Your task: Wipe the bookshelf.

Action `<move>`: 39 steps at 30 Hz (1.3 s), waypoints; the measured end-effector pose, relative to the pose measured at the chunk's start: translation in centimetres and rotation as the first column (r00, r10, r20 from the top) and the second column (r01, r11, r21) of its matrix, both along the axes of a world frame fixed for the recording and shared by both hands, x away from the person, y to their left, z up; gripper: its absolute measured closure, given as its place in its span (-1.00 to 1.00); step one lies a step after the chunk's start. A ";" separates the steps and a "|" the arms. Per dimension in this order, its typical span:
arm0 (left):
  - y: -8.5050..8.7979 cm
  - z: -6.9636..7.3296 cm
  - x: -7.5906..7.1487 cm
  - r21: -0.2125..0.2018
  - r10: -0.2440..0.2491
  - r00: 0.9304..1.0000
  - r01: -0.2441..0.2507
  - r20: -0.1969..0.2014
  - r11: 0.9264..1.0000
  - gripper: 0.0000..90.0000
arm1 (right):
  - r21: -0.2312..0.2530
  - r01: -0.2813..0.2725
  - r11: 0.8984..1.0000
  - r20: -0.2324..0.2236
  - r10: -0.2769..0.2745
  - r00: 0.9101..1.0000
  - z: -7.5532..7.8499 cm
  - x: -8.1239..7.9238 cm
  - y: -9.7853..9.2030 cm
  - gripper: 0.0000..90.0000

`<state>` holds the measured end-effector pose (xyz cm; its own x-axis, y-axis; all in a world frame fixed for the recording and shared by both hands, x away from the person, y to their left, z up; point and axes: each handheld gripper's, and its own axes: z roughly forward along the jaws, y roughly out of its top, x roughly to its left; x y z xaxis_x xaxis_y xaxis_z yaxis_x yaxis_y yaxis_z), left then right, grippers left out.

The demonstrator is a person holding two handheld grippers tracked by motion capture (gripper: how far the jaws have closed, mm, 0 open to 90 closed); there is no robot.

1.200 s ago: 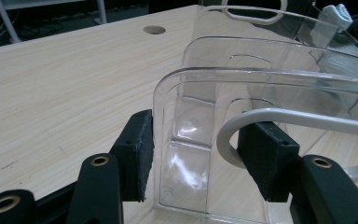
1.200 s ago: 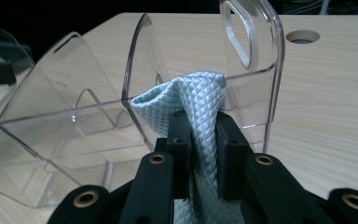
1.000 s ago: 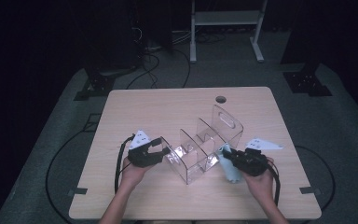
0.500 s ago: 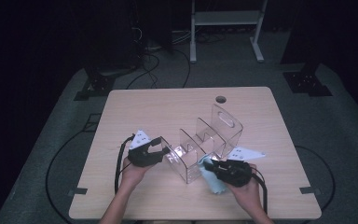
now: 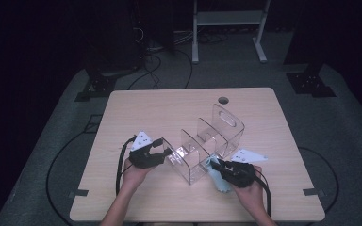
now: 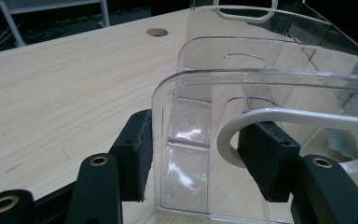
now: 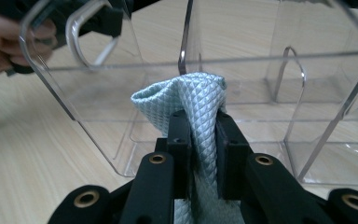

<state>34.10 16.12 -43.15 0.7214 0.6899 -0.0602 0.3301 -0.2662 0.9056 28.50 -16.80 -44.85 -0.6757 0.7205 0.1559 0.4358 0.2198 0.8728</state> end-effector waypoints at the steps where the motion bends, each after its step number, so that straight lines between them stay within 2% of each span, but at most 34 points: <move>1: 0.0 0.0 0.0 0.001 -0.002 1.000 0.002 0.001 1.000 0.01 | -0.008 0.002 1.000 -0.006 -0.002 1.000 -0.4 0.1 0.1 0.74; 5: 0.0 0.0 -0.1 0.003 0.000 1.000 0.000 0.000 1.000 0.01 | -0.077 -0.001 0.997 -0.060 -0.004 0.998 -2.5 0.8 0.7 0.74; 7: 0.0 0.0 -0.1 0.001 0.000 1.000 0.000 -0.001 1.000 0.01 | -0.077 -0.004 0.997 -0.100 -0.003 0.995 -3.4 1.3 0.7 0.74; 9: 0.0 0.0 -0.1 -0.001 -0.003 1.000 0.003 -0.002 1.000 0.01 | -0.071 0.001 0.997 -0.103 -0.008 0.995 -3.3 1.5 0.6 0.74; 12: -0.1 0.0 -0.1 0.000 -0.008 1.000 0.008 -0.003 1.000 0.01 | -0.021 0.009 1.000 -0.066 -0.010 0.998 -2.2 1.0 0.2 0.74; 14: -0.1 -0.1 -0.1 -0.007 -0.004 1.000 0.004 -0.004 1.000 0.01 | -0.028 0.008 1.000 -0.057 -0.010 0.998 -1.8 1.0 0.2 0.74; 16: -0.1 -0.1 -0.2 -0.008 0.000 1.000 0.000 -0.002 1.000 0.01 | -0.018 0.002 1.000 -0.078 -0.003 0.997 -2.3 1.4 0.1 0.74; 18: -0.1 -0.1 -0.2 -0.008 0.000 1.000 0.000 -0.002 1.000 0.01 | -0.036 -0.003 0.999 -0.095 0.000 0.995 -2.8 1.6 0.2 0.74; 21: -0.1 -0.1 -0.1 -0.005 -0.003 1.000 0.003 -0.001 1.000 0.01 | -0.066 -0.014 0.998 -0.145 0.005 0.989 -3.9 2.1 0.4 0.74; 24: -0.1 -0.1 -0.2 -0.009 -0.001 1.000 0.001 0.001 1.000 0.01 | -0.076 -0.020 0.997 -0.165 0.007 0.986 -4.2 2.3 0.4 0.74; 26: -0.1 -0.1 -0.2 -0.010 -0.002 1.000 0.002 0.000 1.000 0.01 | -0.063 -0.017 0.998 -0.158 0.006 0.987 -3.9 2.2 0.3 0.74; 29: -0.1 -0.1 -0.2 -0.011 -0.001 1.000 0.001 0.000 1.000 0.01 | -0.016 -0.010 1.000 -0.107 0.008 0.994 -2.6 1.8 -0.1 0.74; 31: -0.1 -0.1 -0.2 -0.009 0.001 1.000 -0.001 0.001 1.000 0.02 | -0.020 -0.011 1.000 -0.099 0.009 0.995 -2.4 1.8 -0.1 0.74; 33: -0.1 -0.1 -0.2 -0.008 0.002 1.000 -0.002 0.001 1.000 0.01 | -0.024 -0.010 1.000 -0.120 0.007 0.993 -2.9 2.0 0.0 0.74; 37: -0.1 -0.1 -0.1 -0.006 -0.002 1.000 0.002 0.001 1.000 0.02 | -0.089 -0.018 0.996 -0.174 0.002 0.985 -4.6 2.5 0.6 0.74; 39: -0.1 -0.1 -0.1 -0.008 -0.002 1.000 0.002 0.002 1.000 0.02 | -0.071 -0.019 0.997 -0.191 0.005 0.982 -4.7 2.7 0.4 0.74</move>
<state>33.97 16.01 -43.28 0.7227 0.6882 -0.0643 0.3279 -0.2595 0.9084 31.19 -16.43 -49.56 -0.6473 0.7265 0.2306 0.5893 0.2851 0.7560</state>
